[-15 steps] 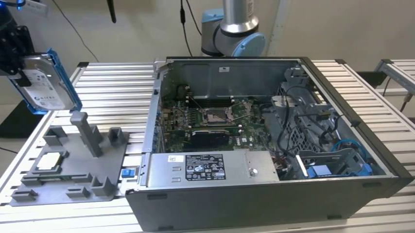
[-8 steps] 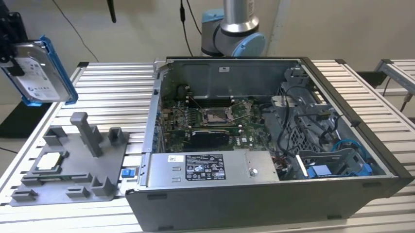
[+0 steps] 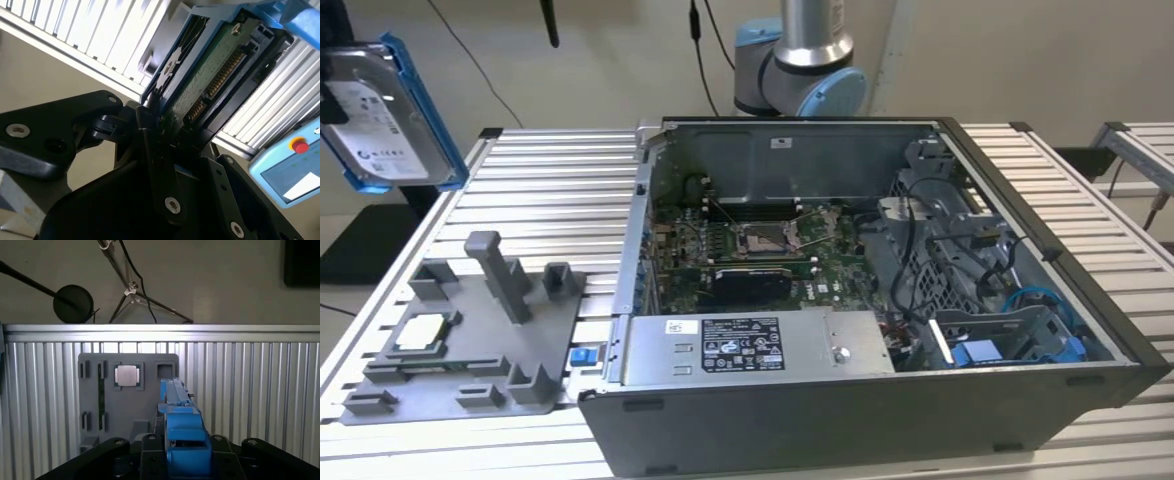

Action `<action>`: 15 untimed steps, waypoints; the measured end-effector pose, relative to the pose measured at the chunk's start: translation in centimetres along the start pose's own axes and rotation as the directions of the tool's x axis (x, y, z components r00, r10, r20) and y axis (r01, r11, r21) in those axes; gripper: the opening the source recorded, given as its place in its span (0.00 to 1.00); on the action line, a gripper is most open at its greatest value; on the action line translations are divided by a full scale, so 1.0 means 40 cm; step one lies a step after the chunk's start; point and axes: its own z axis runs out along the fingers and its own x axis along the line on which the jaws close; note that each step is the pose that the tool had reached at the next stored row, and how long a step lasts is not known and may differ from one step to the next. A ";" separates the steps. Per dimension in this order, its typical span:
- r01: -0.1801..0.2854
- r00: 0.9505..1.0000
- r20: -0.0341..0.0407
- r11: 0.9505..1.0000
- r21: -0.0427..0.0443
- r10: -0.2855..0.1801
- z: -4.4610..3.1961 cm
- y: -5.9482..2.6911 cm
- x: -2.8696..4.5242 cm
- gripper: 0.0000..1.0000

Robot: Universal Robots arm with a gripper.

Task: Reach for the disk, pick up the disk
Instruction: 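Pick up the disk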

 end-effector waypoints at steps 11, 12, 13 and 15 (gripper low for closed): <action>0.000 1.000 0.000 1.000 0.000 0.000 -0.094 -0.001 -0.002 0.00; 0.000 1.000 0.000 1.000 0.000 0.000 -0.100 -0.001 -0.003 0.00; 0.000 1.000 0.000 1.000 0.000 0.000 -0.106 -0.001 -0.003 0.00; 0.000 1.000 0.000 1.000 0.000 0.000 -0.109 -0.001 -0.003 0.00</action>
